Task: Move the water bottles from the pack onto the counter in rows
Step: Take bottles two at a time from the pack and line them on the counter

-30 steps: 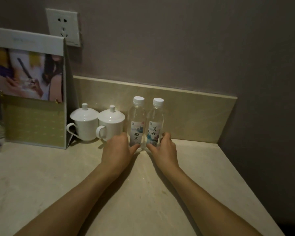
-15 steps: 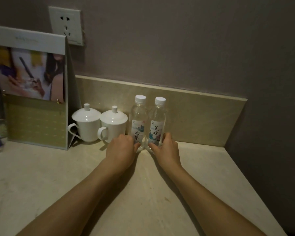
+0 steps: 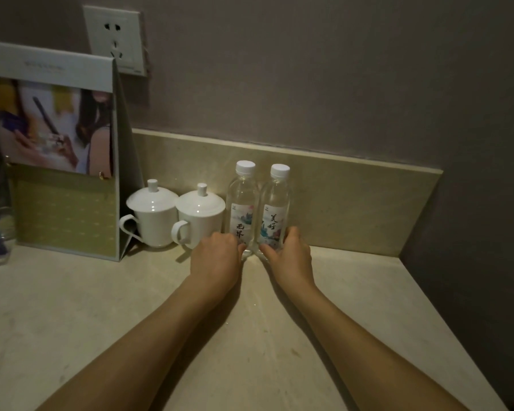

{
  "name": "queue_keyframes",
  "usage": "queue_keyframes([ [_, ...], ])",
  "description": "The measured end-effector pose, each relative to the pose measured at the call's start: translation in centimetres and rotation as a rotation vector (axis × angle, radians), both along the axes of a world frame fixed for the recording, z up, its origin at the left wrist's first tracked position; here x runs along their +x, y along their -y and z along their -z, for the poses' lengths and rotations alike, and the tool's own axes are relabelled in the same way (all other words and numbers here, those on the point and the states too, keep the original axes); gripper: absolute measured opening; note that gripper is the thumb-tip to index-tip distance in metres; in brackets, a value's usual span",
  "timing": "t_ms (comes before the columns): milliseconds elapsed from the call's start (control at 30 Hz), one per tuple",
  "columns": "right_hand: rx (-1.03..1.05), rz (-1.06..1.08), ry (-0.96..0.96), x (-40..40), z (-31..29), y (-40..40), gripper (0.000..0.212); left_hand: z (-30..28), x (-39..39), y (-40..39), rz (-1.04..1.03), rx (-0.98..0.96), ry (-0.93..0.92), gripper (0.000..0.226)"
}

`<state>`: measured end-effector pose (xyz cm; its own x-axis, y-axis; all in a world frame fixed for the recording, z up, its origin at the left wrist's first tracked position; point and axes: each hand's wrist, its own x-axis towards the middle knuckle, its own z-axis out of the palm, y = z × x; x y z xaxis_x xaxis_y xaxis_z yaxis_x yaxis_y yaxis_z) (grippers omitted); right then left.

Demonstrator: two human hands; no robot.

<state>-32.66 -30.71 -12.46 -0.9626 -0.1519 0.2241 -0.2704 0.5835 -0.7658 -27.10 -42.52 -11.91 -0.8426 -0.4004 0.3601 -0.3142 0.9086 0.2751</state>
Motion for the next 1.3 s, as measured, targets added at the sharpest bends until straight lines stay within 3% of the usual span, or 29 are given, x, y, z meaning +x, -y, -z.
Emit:
queue_keyframes([
  [1300,0.019,0.066,-0.019,0.5,-0.1,1.1,0.044,-0.3,-1.0,0.2,-0.012,0.02,0.014,0.031],
])
